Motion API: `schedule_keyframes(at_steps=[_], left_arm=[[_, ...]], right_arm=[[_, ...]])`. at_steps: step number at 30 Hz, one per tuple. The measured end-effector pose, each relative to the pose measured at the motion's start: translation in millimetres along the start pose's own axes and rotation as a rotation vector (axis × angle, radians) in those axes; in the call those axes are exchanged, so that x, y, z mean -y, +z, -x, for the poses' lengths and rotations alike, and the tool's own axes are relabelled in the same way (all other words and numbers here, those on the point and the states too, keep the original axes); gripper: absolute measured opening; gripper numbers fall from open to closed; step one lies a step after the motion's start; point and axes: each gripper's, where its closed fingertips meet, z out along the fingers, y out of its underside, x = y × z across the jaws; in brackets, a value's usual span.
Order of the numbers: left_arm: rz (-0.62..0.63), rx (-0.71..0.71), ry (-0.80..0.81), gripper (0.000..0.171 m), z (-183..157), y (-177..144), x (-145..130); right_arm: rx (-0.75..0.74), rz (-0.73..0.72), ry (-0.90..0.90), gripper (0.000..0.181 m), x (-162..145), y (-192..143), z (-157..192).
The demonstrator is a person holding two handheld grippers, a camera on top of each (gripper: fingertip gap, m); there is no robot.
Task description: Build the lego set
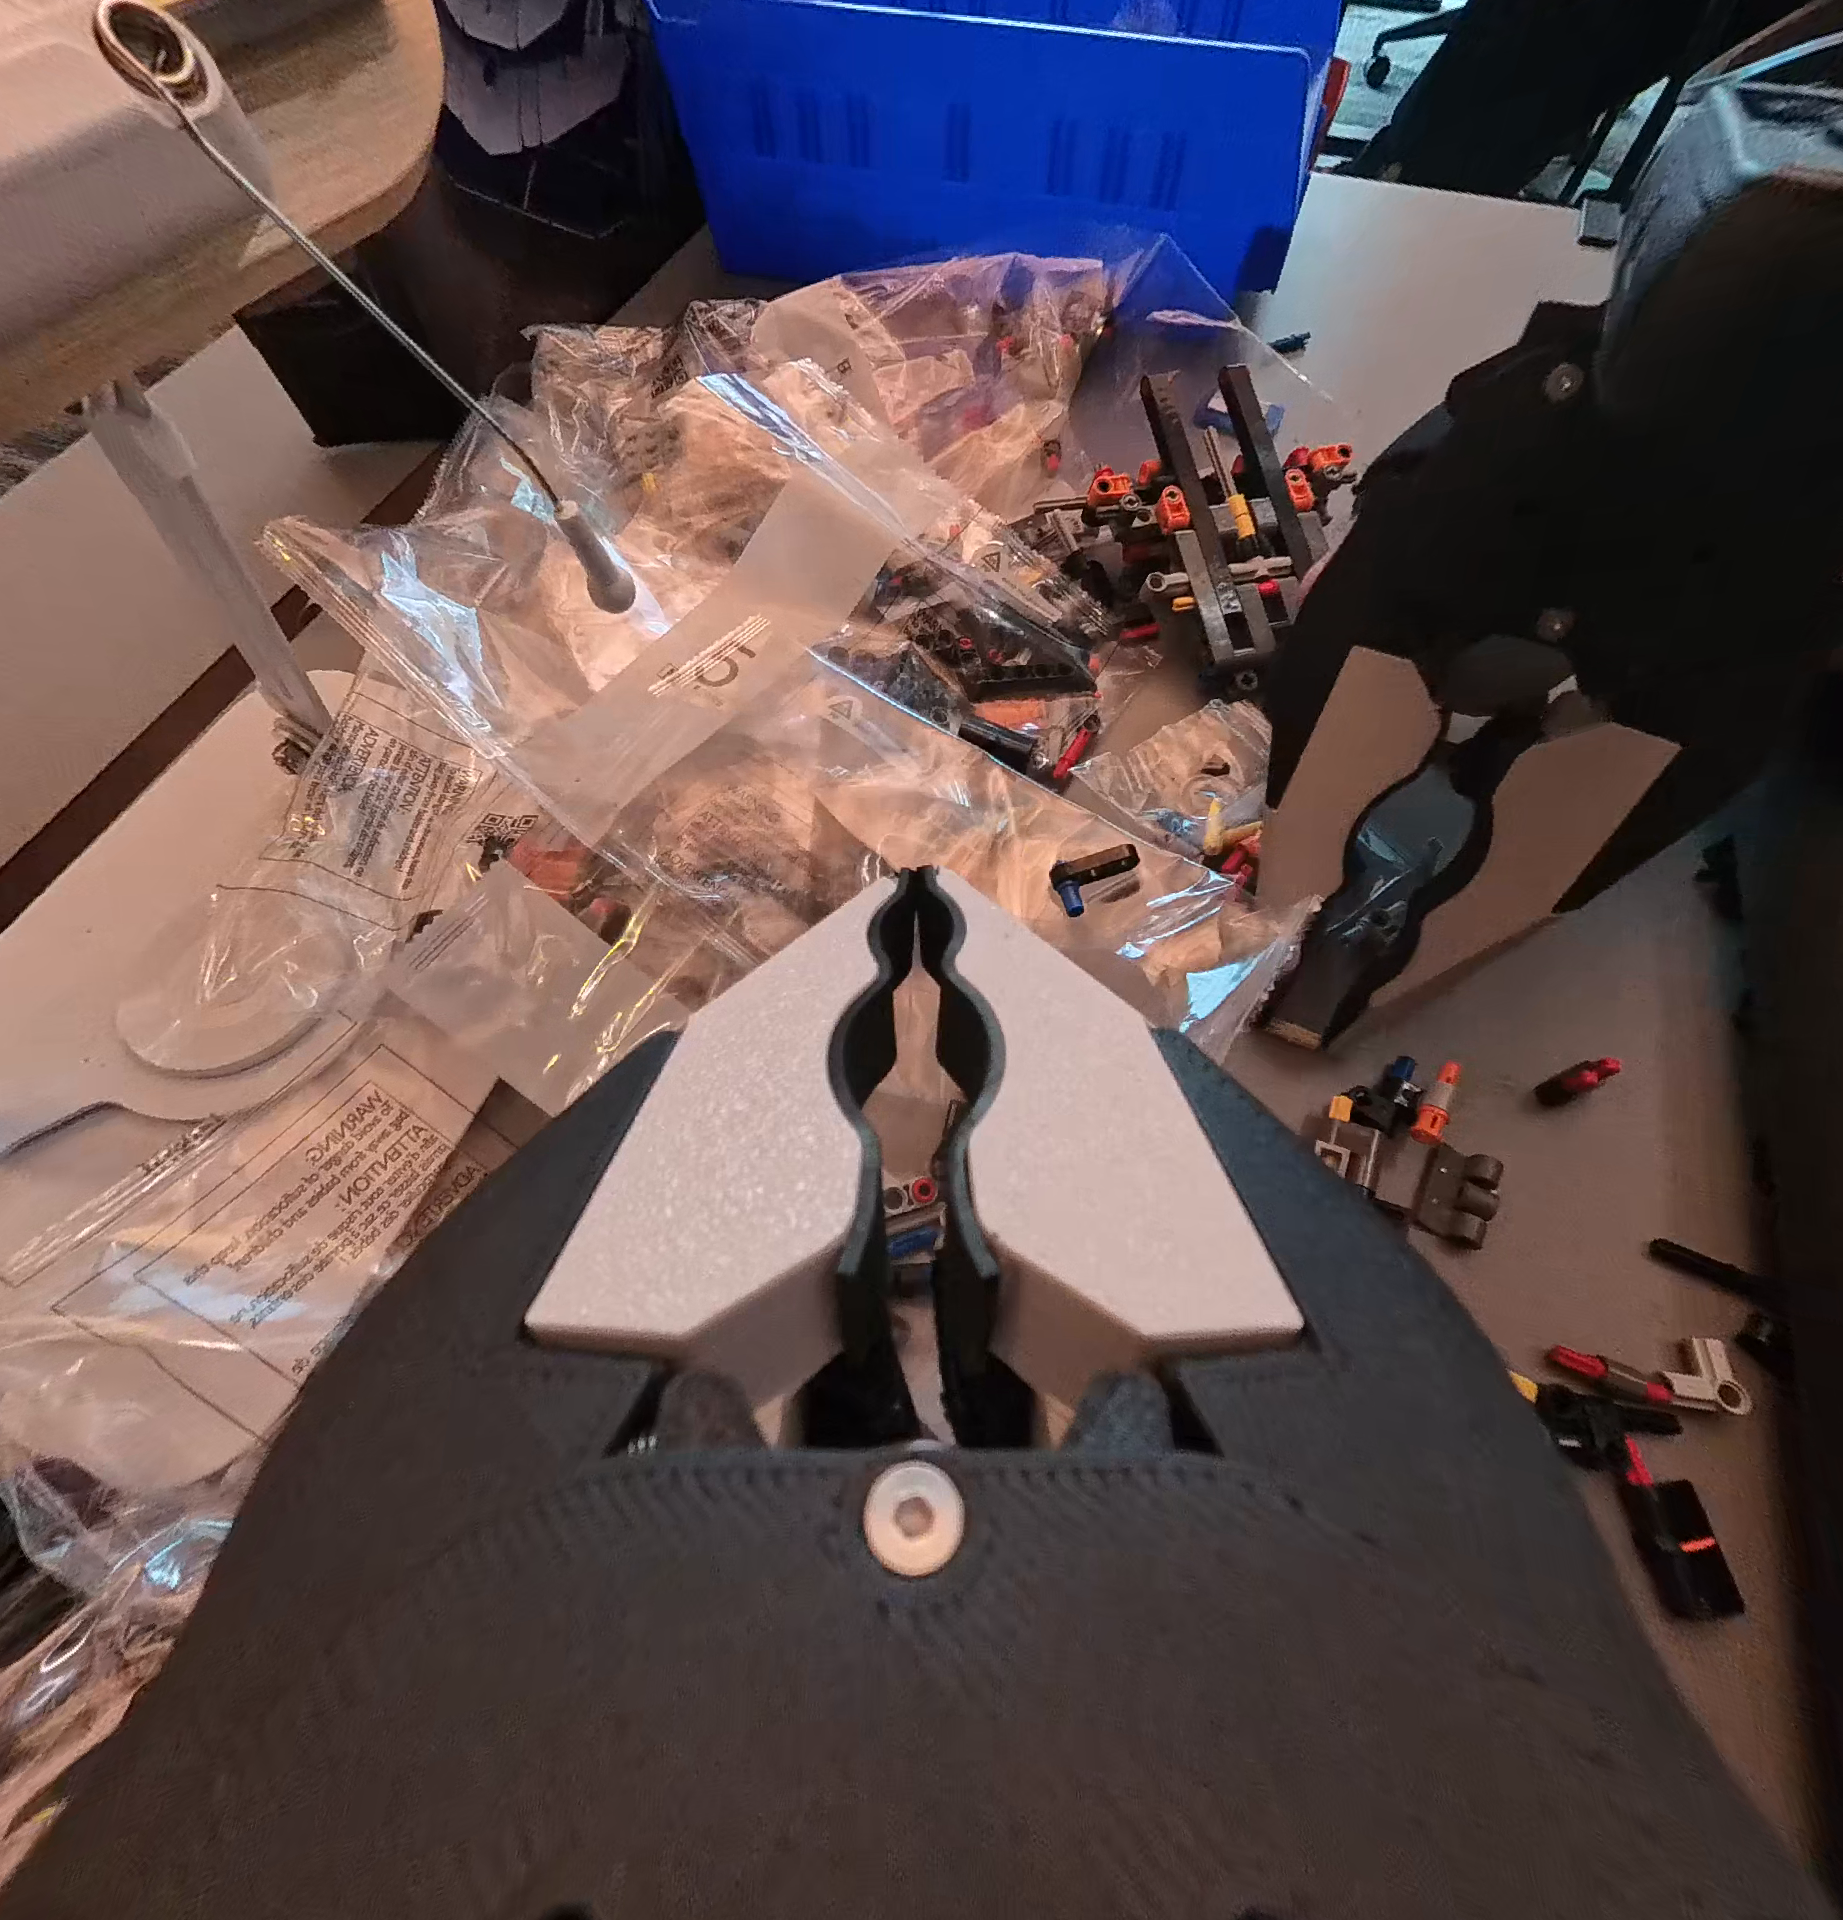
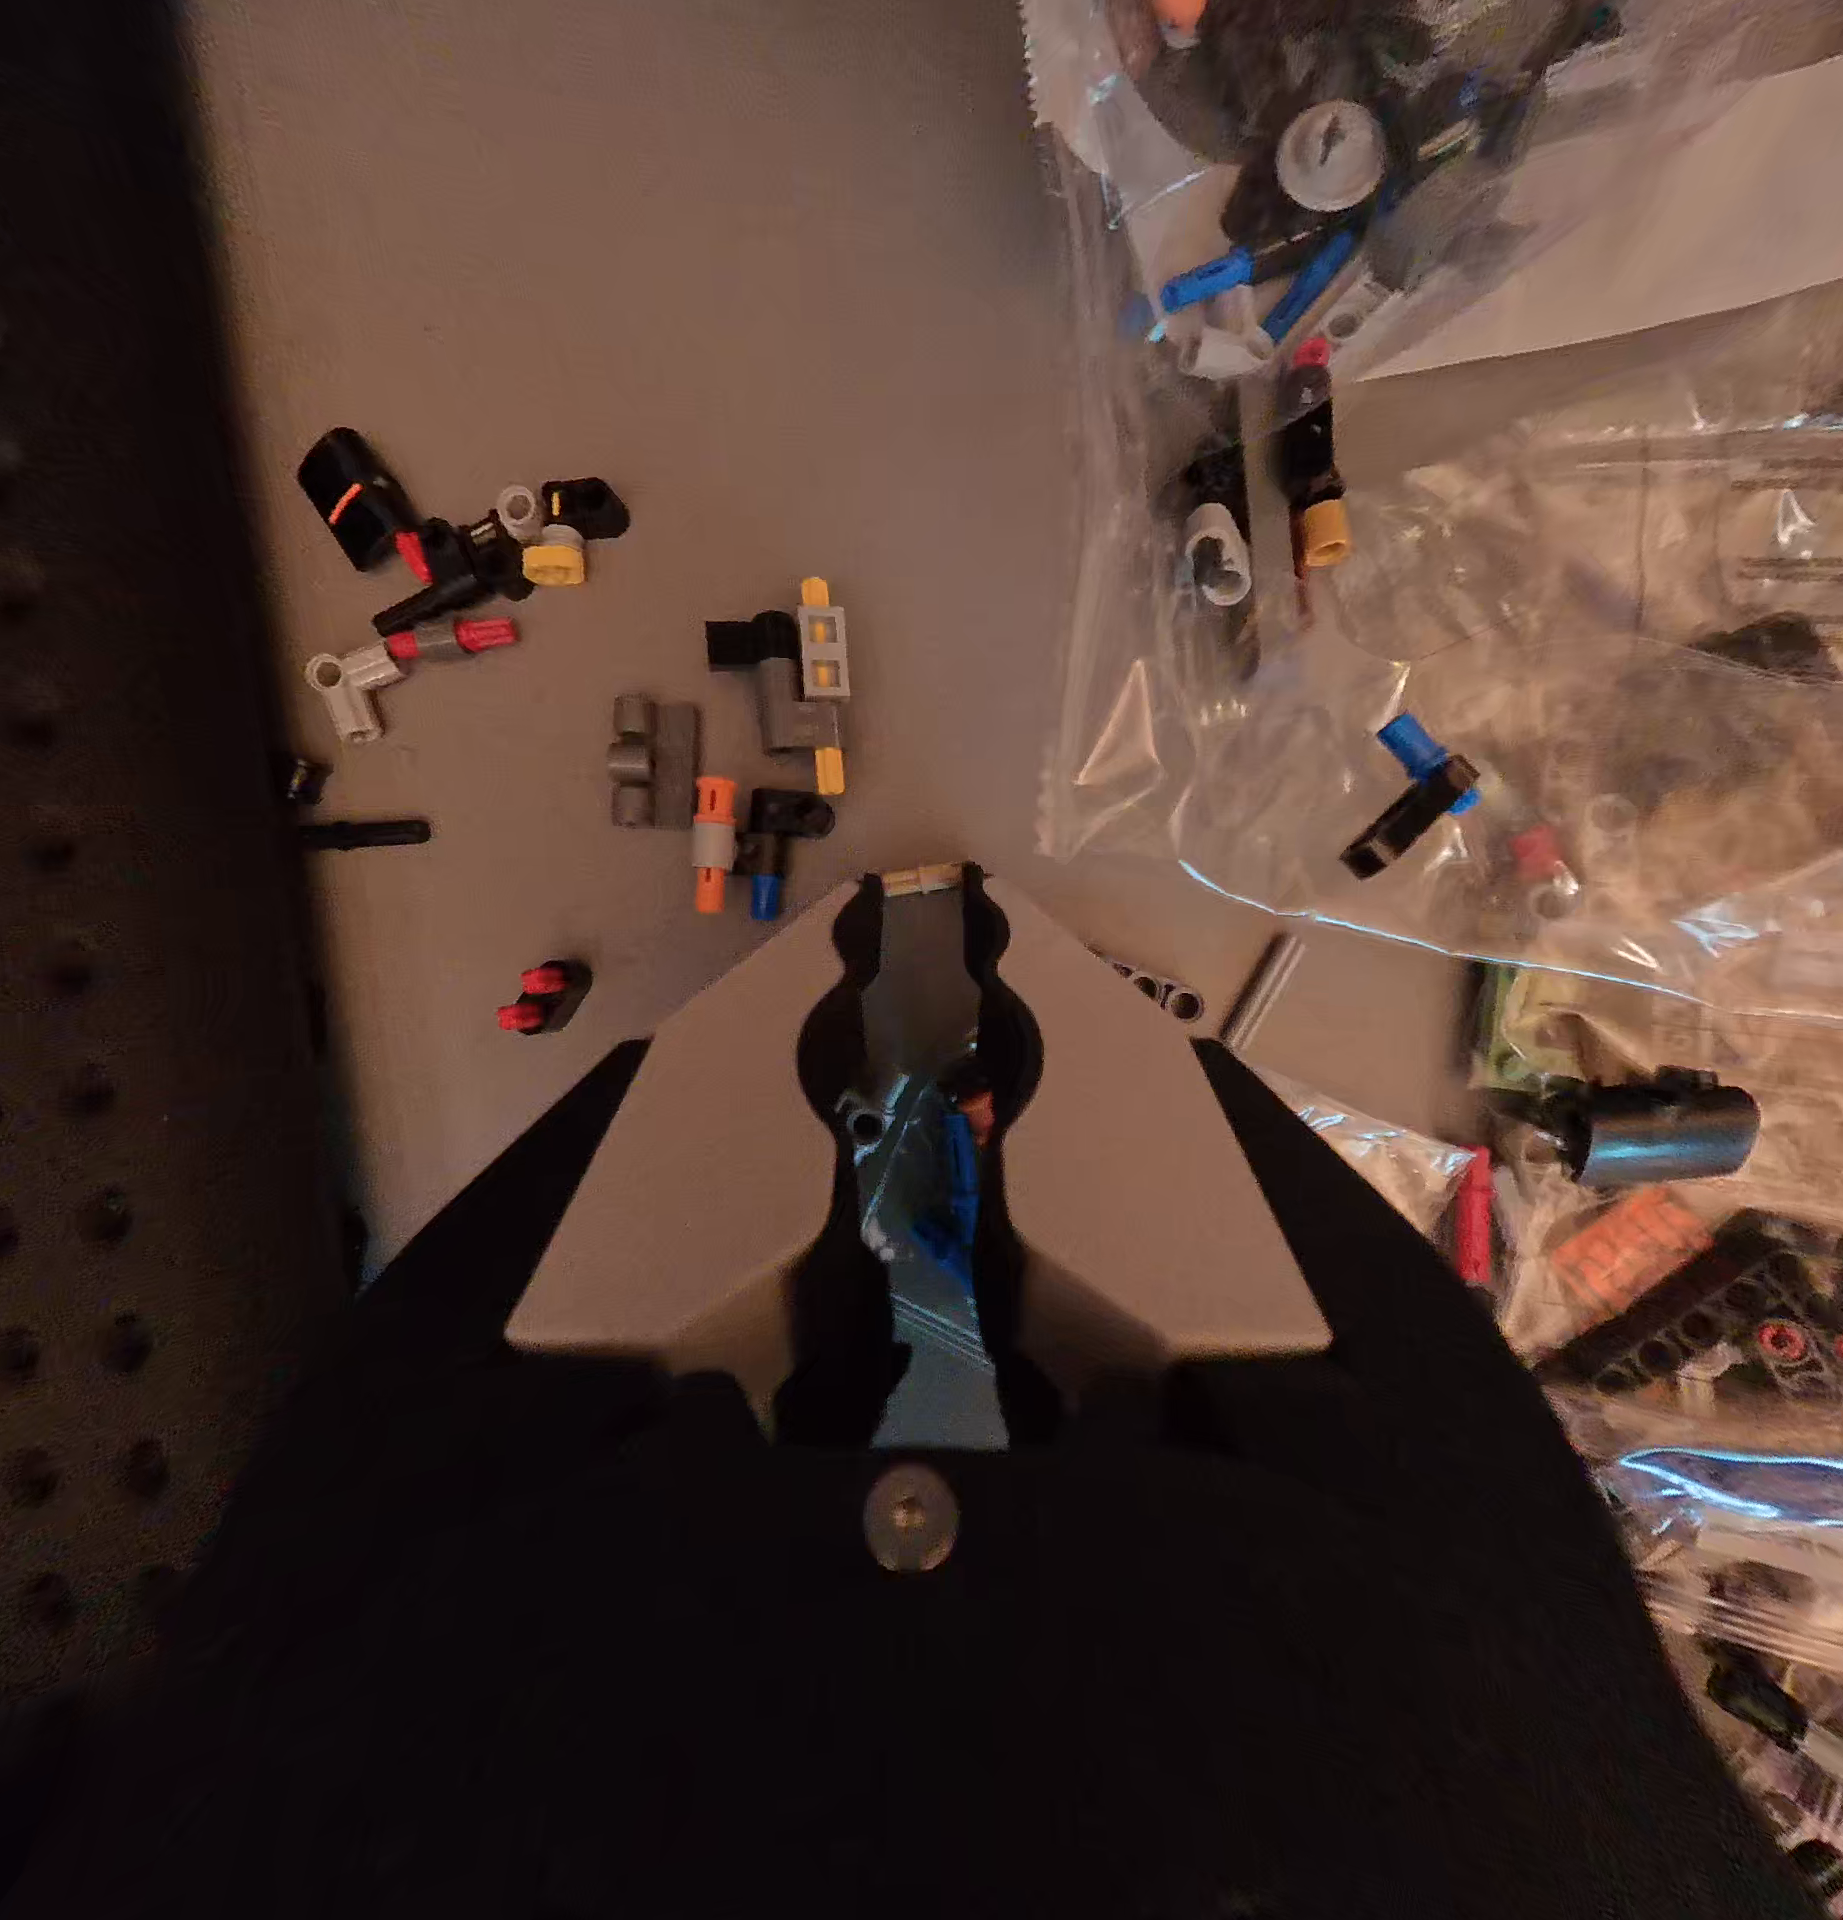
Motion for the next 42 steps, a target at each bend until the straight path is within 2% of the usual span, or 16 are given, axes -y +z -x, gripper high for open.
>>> schedule_keyframes(at_steps=[8,12,15,17,20,22,23,29,32,37,40,42], left_arm=[[-0.008,-0.002,-0.004,0.000,1,-2,1],[-0.009,-0.008,-0.002,0.000,0,-3,2],[-0.023,-0.016,-0.009,0.000,0,-4,4],[-0.031,-0.021,-0.015,0.000,-1,-5,5],[-0.035,-0.021,-0.016,0.000,0,-6,5],[-0.035,-0.021,-0.015,0.000,0,-7,5],[-0.036,-0.020,-0.015,0.000,1,-7,5],[-0.041,-0.023,-0.022,0.000,1,-9,6],[-0.029,-0.023,-0.014,0.000,0,-6,4],[-0.026,-0.023,-0.015,0.000,-1,-5,4],[-0.022,-0.025,-0.013,0.000,-1,-5,3],[-0.017,-0.028,-0.011,0.000,-2,-4,2]], right_arm=[[0.039,-0.042,-0.020,0.012,5,-7,7],[0.042,-0.278,-0.026,0.012,45,-50,5],[-0.061,-0.376,0.023,0.012,68,-72,-27],[-0.124,-0.355,0.076,0.012,73,-68,-54],[-0.109,-0.327,0.112,0.014,83,-45,-73],[-0.159,-0.283,0.106,0.033,84,-34,-82],[-0.183,-0.262,0.102,0.033,82,-33,-85],[-0.184,-0.245,0.175,0.019,49,-57,-87],[-0.139,-0.162,0.169,0.020,32,-48,-77],[-0.134,-0.073,0.159,0.024,27,-28,-74],[-0.152,-0.024,0.149,0.001,20,-20,-76],[-0.145,-0.028,0.135,0.000,20,-19,-73]])
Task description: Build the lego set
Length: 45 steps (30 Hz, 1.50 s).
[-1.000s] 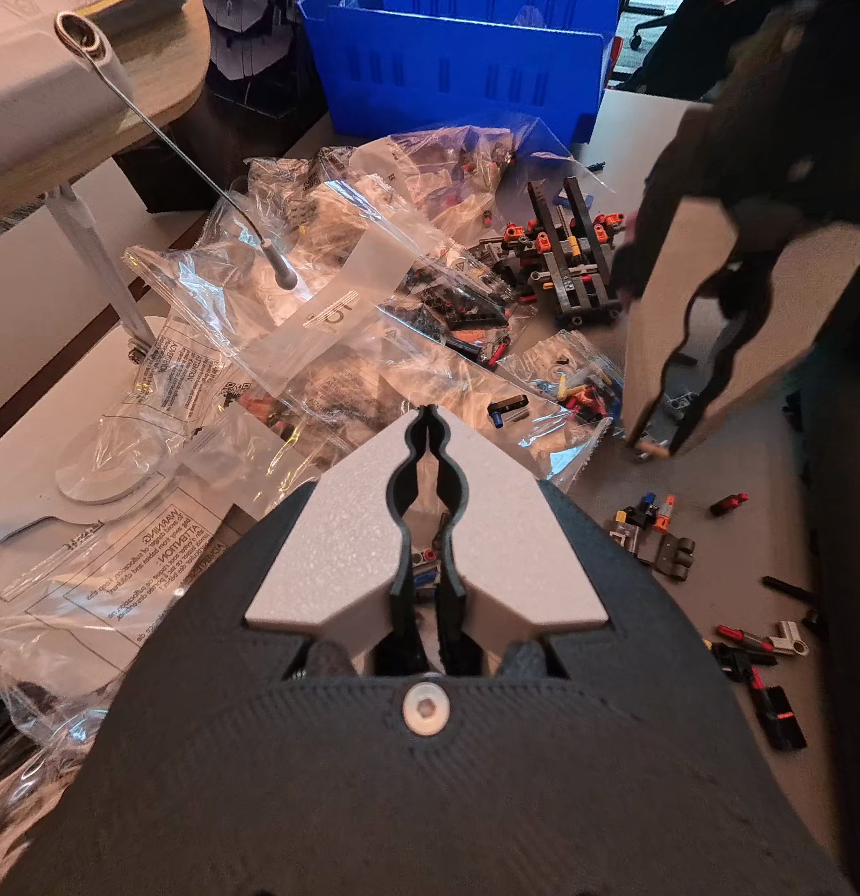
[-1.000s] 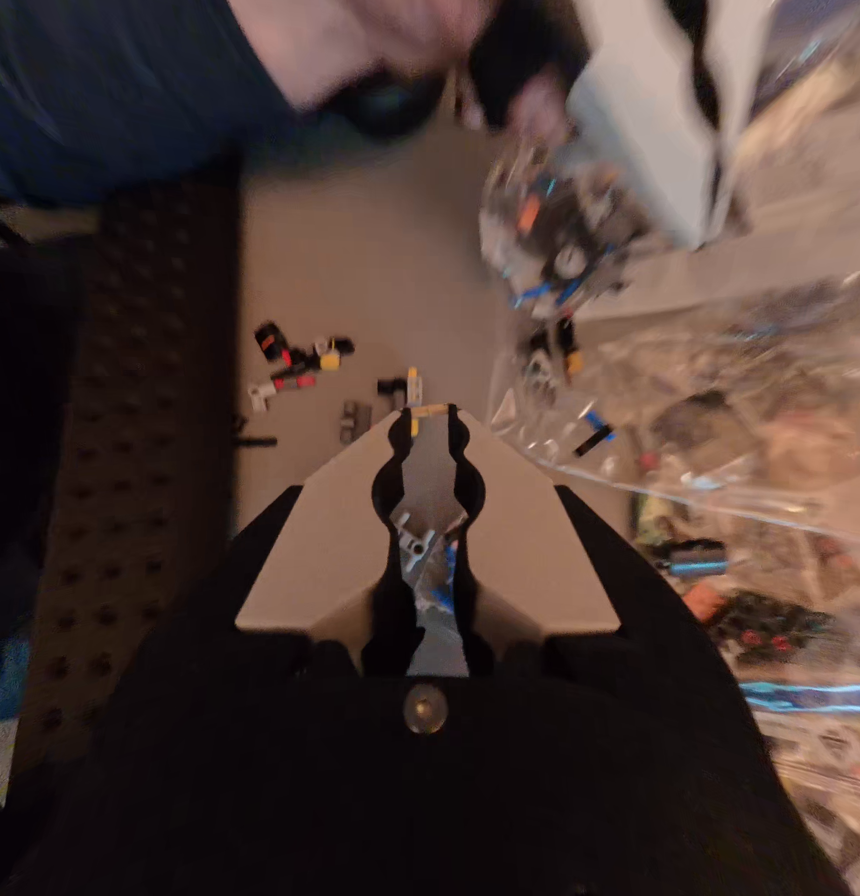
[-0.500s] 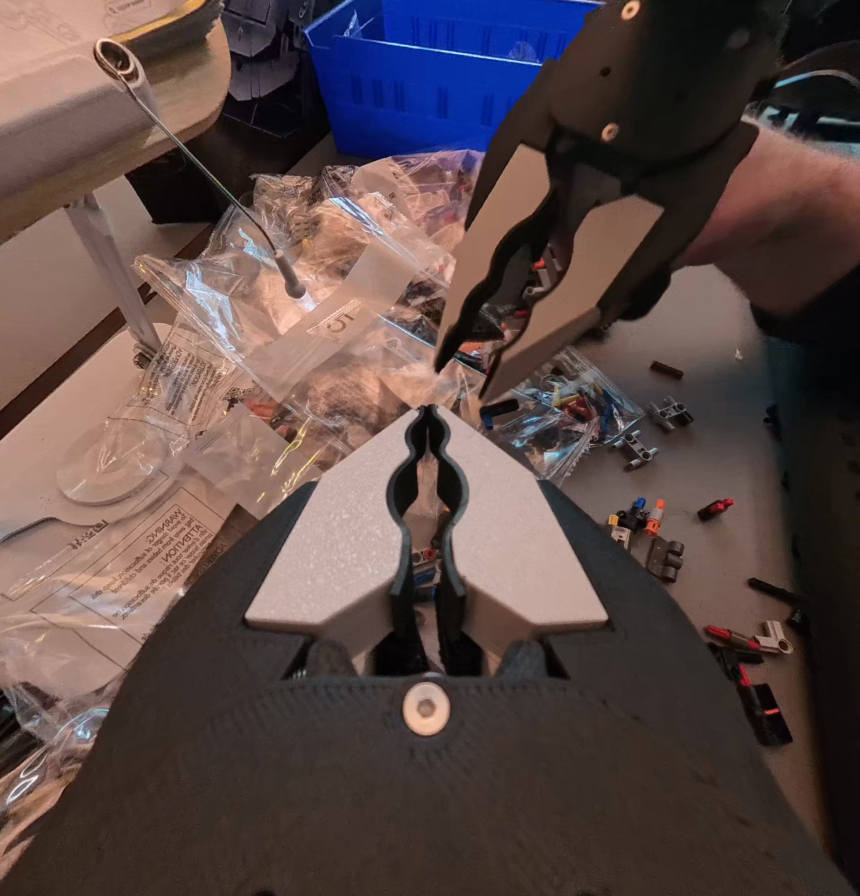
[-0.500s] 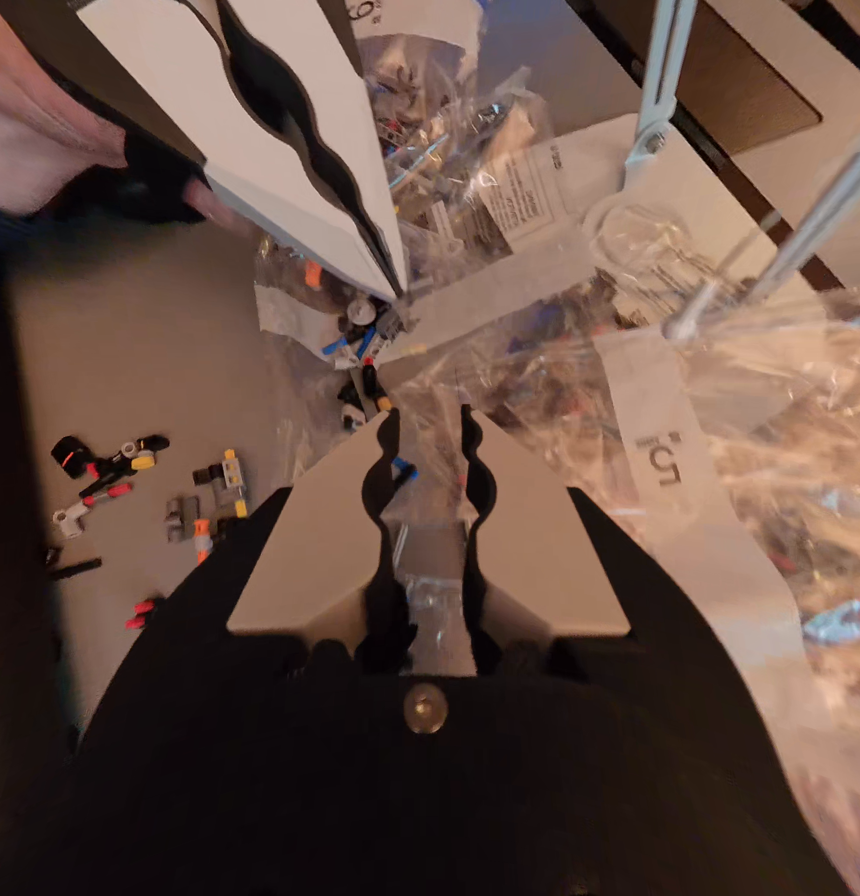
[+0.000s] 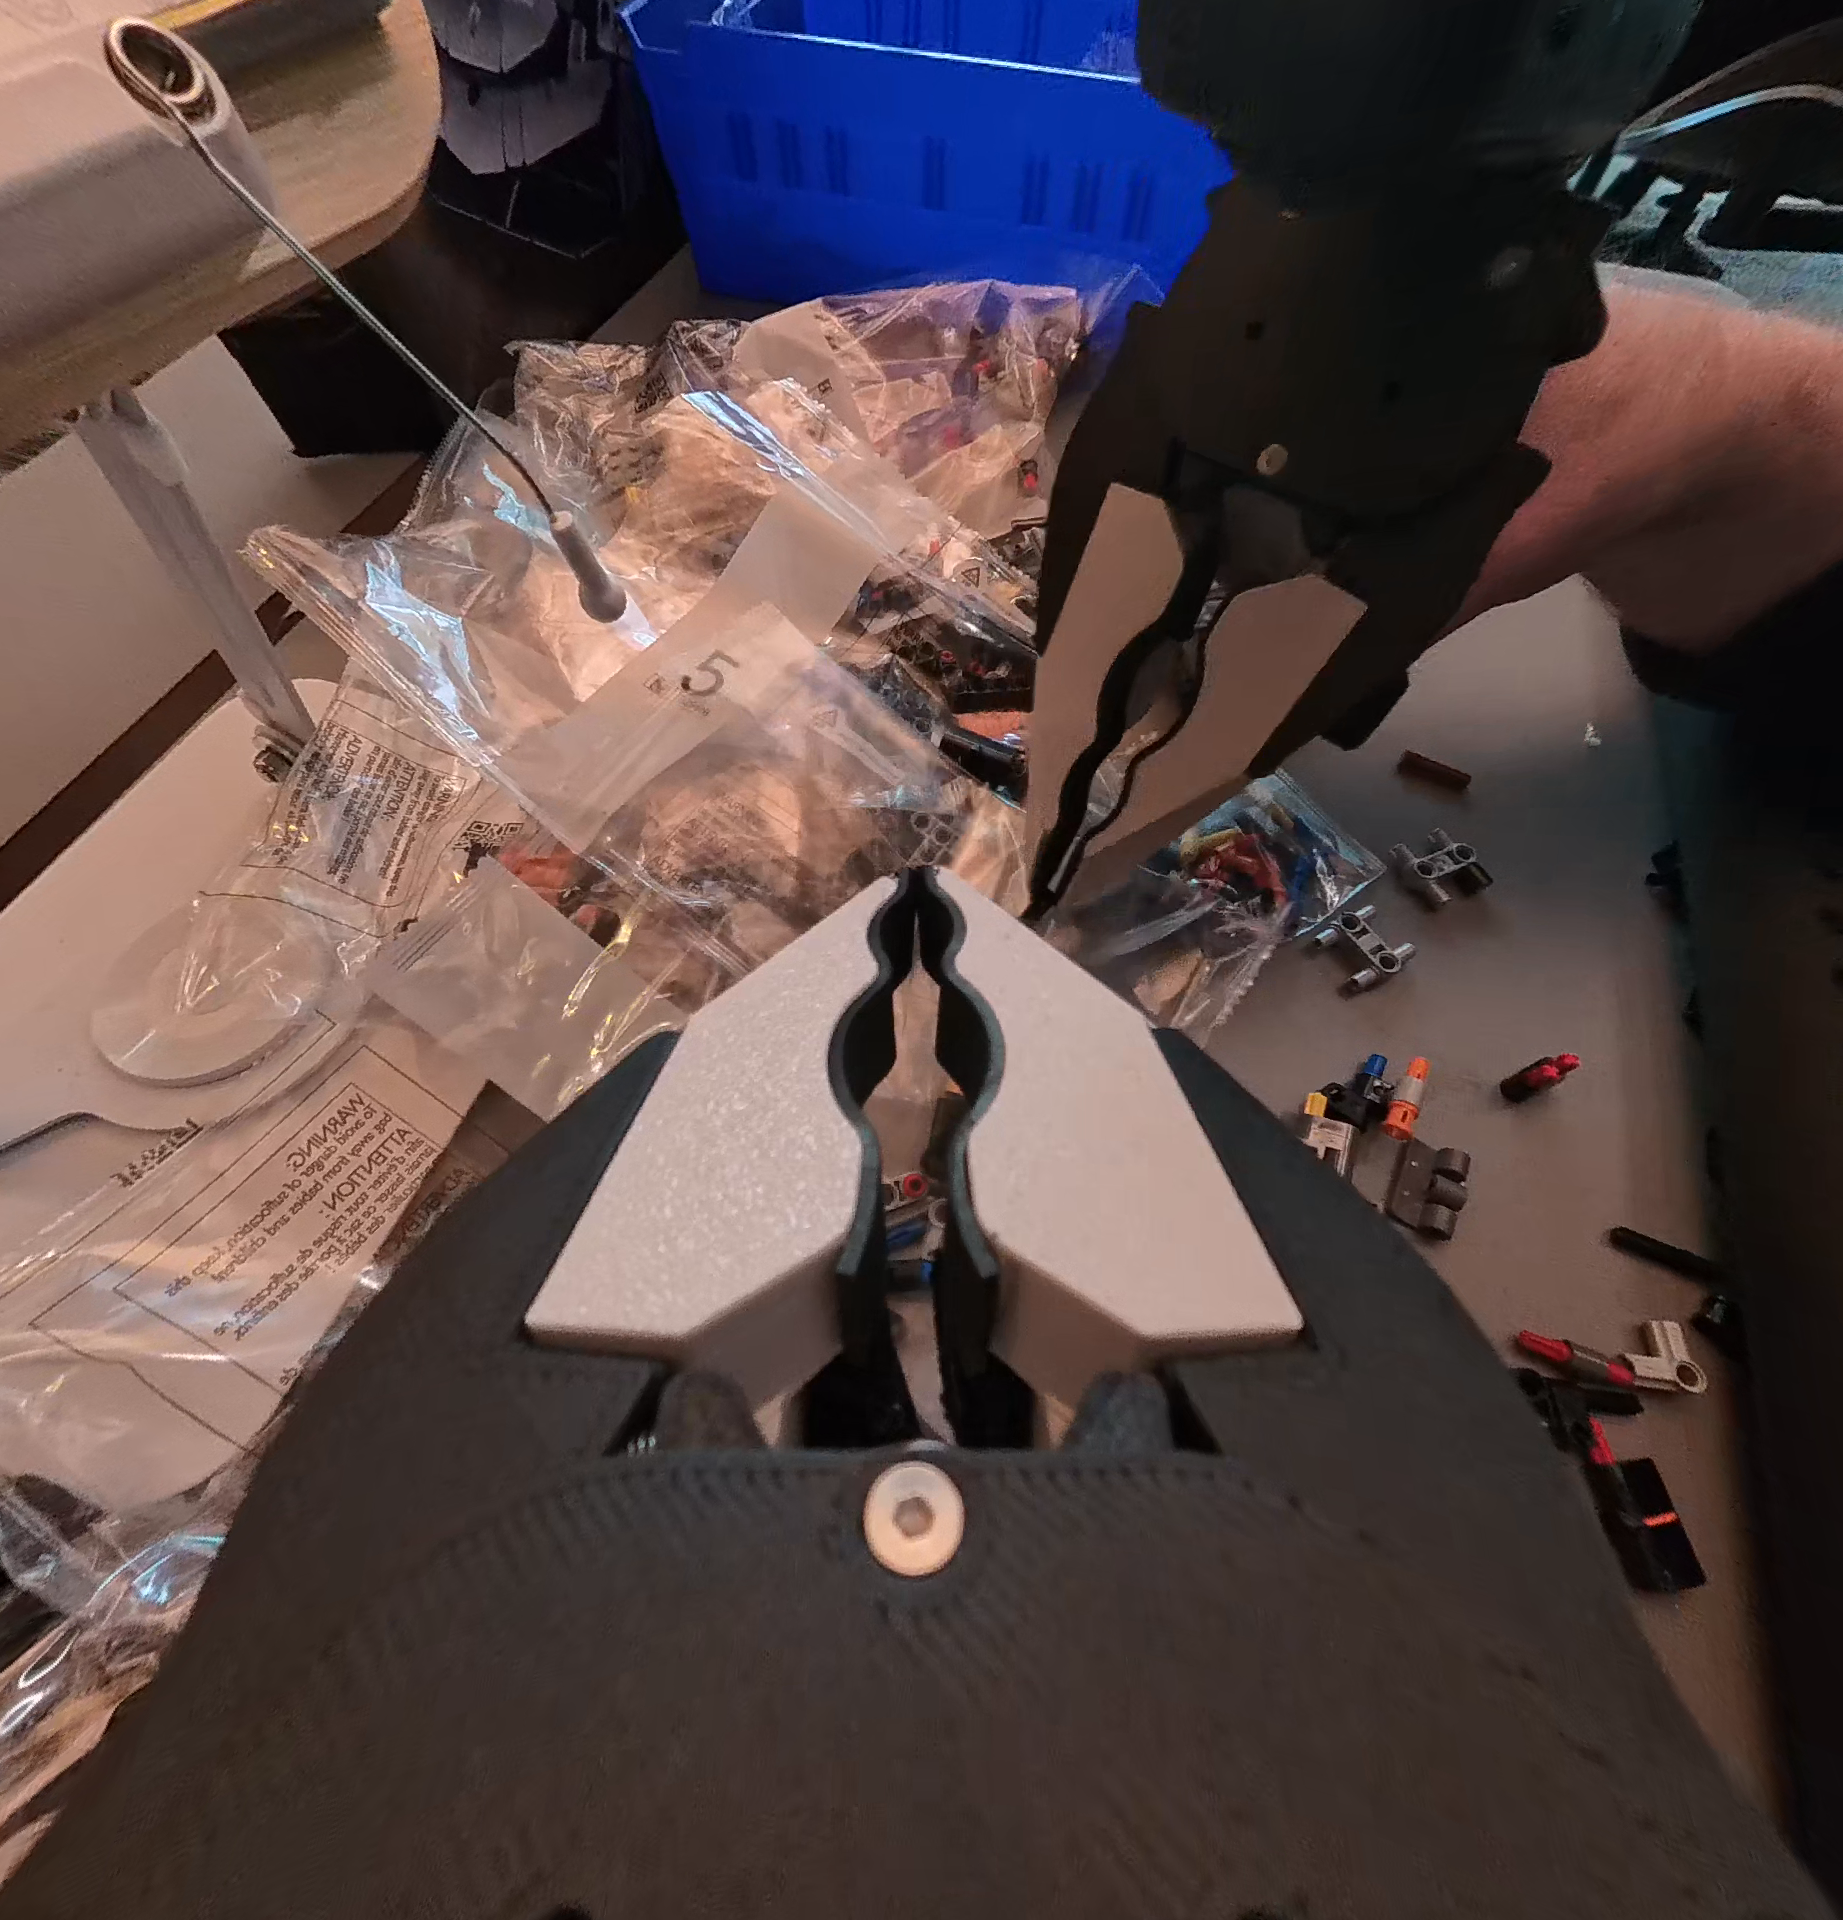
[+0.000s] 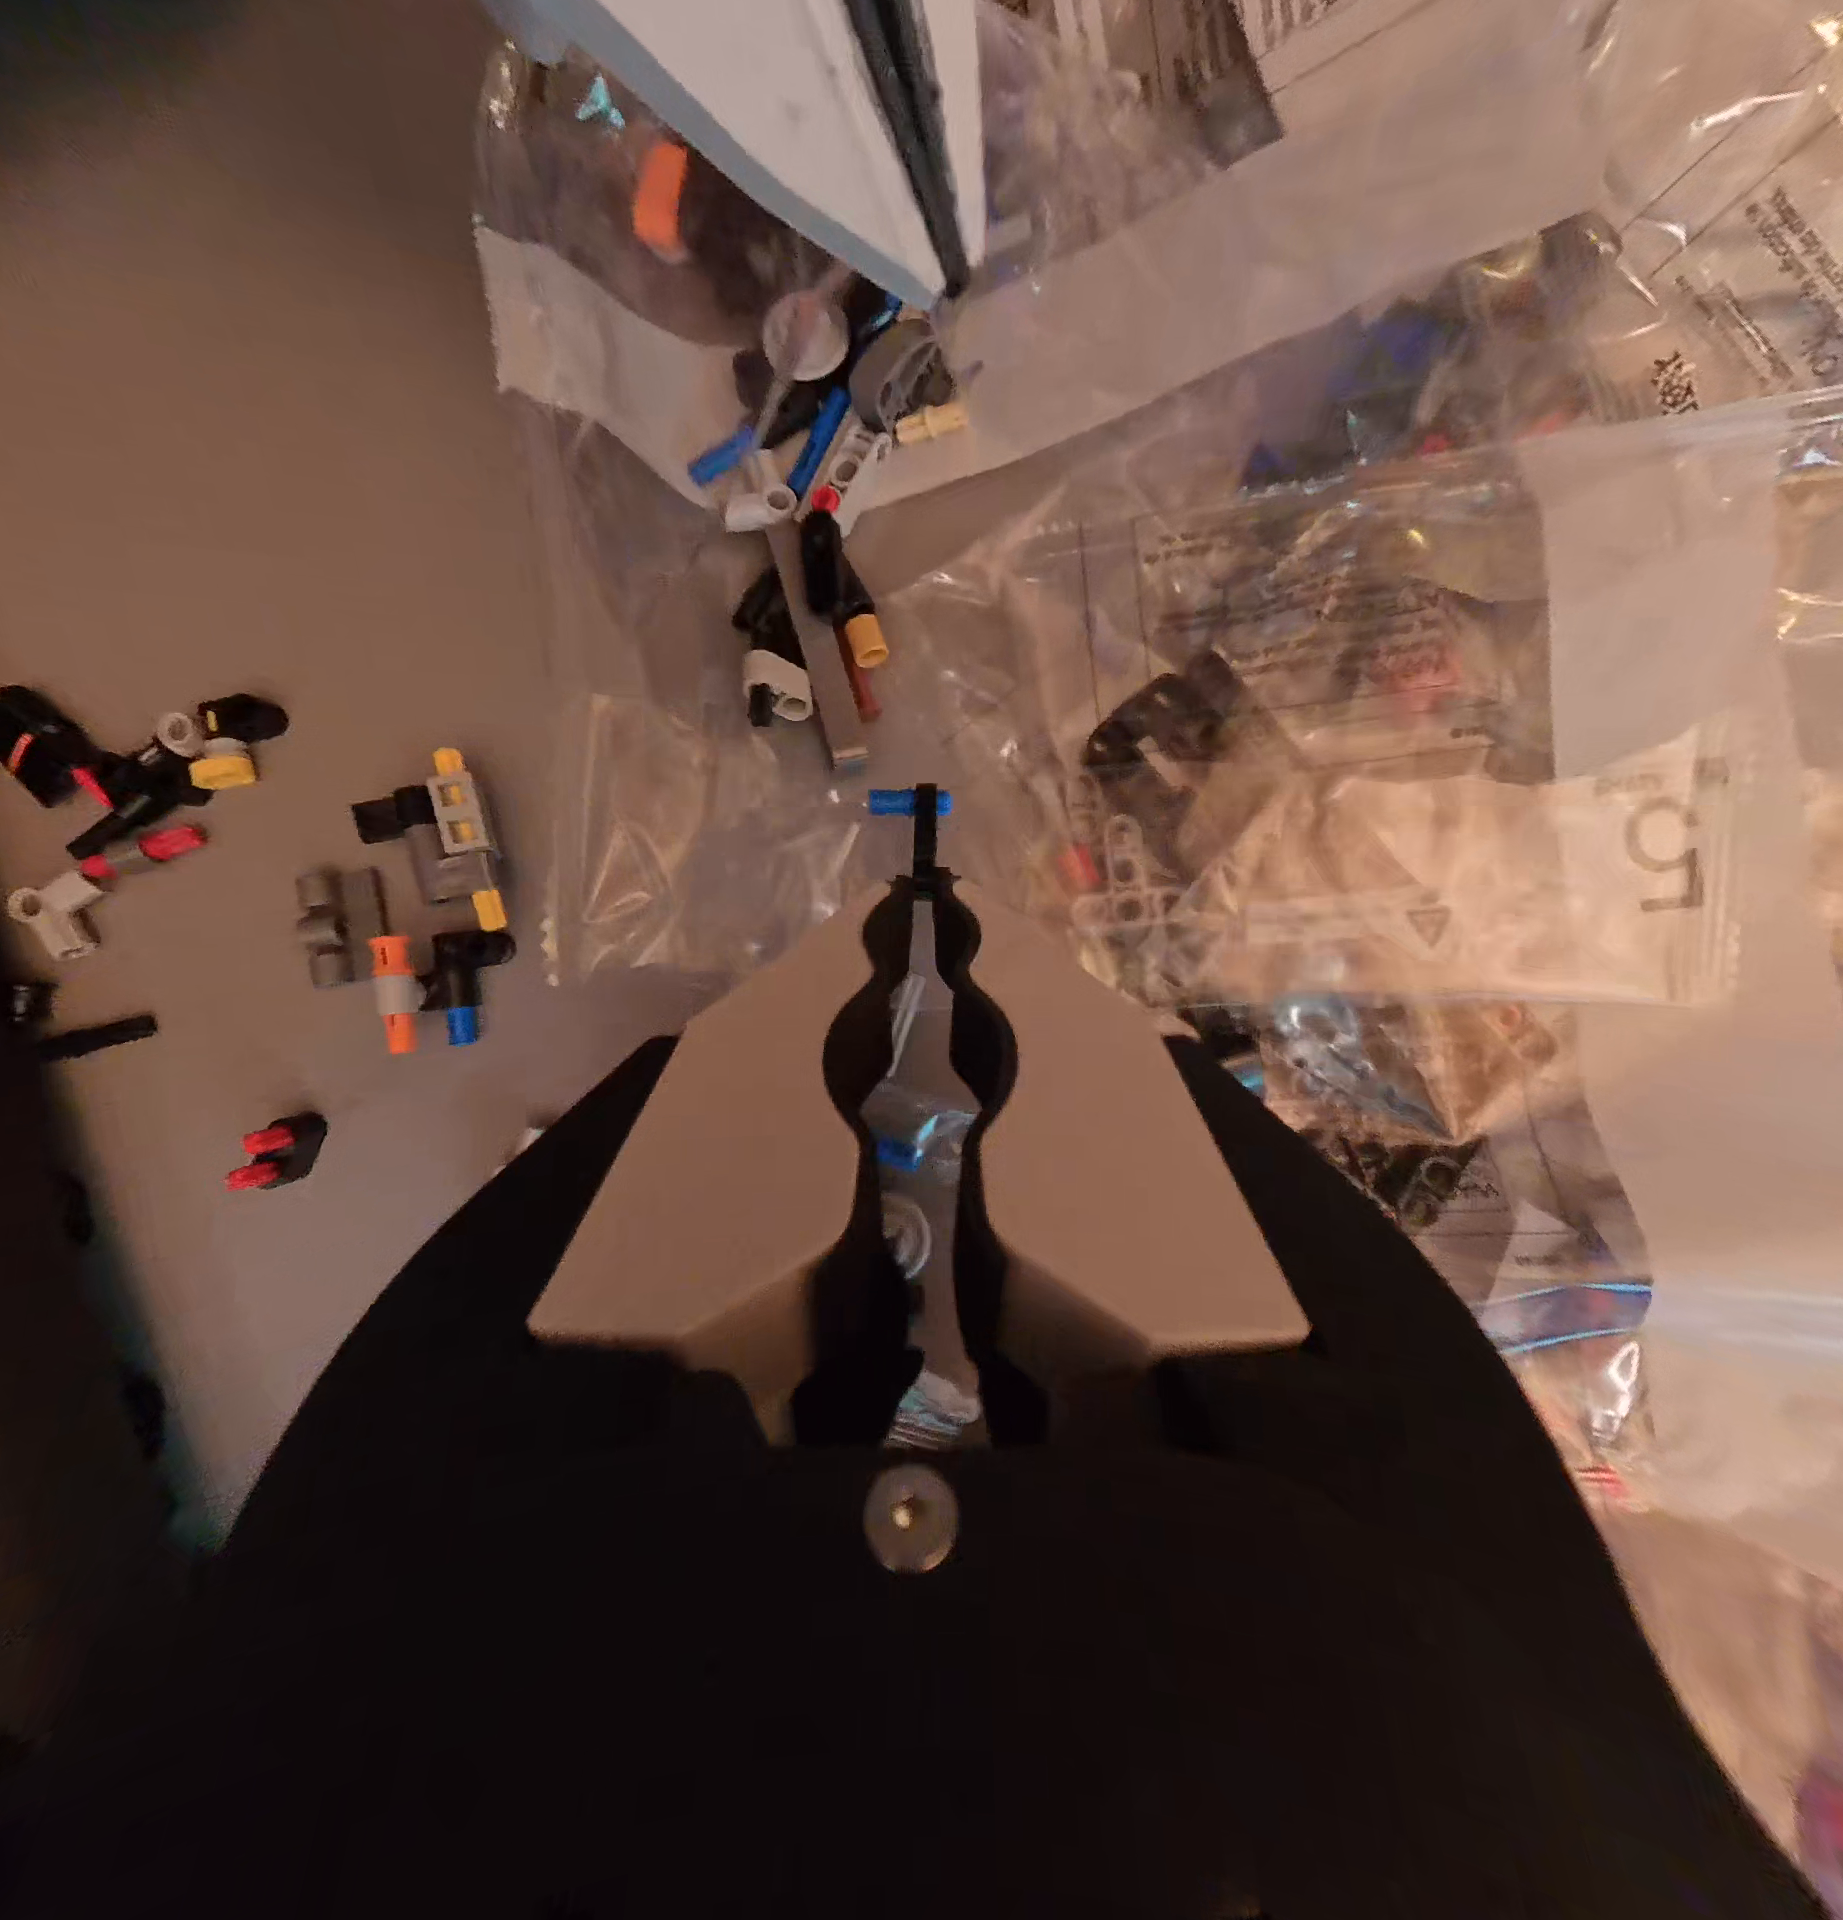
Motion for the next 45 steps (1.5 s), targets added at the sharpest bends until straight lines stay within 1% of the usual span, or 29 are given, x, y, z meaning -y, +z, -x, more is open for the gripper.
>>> schedule_keyframes(at_steps=[6,9,14,17,21,24,29,33,37,40,43,45], left_arm=[[-0.006,0.002,-0.002,0.000,0,-2,1],[0.001,-0.006,-0.005,0.000,0,-2,0],[0.044,-0.048,-0.014,0.000,-8,7,-9],[0.064,-0.076,-0.033,0.010,-11,12,-15],[-0.027,-0.150,-0.101,0.024,-17,10,-2],[-0.090,-0.188,-0.141,0.025,-20,10,7],[-0.134,-0.233,-0.175,0.019,-28,14,13],[-0.172,-0.234,-0.204,0.017,-24,13,17],[-0.210,-0.261,-0.217,0.005,-25,11,21],[-0.208,-0.245,-0.201,0.003,-24,11,21],[-0.214,-0.247,-0.192,0.003,-26,11,22],[-0.198,-0.221,-0.173,0.003,-25,12,21]], right_arm=[[0.027,-0.092,0.012,0.001,12,-13,4],[0.015,-0.109,0.006,0.001,12,-18,2],[-0.038,-0.226,-0.048,0.001,27,-37,-1],[-0.097,-0.278,-0.083,0.000,37,-44,-4],[-0.200,-0.341,-0.147,0.001,49,-54,-8],[-0.267,-0.366,-0.219,0.000,58,-60,-7],[-0.371,-0.360,-0.321,0.000,64,-63,-6],[-0.400,-0.353,-0.365,0.000,65,-65,-4],[-0.428,-0.353,-0.408,0.000,68,-66,-2],[-0.441,-0.356,-0.422,0.001,69,-66,-1],[-0.468,-0.365,-0.442,0.009,72,-67,-1],[-0.490,-0.341,-0.461,0.011,72,-64,-2]])
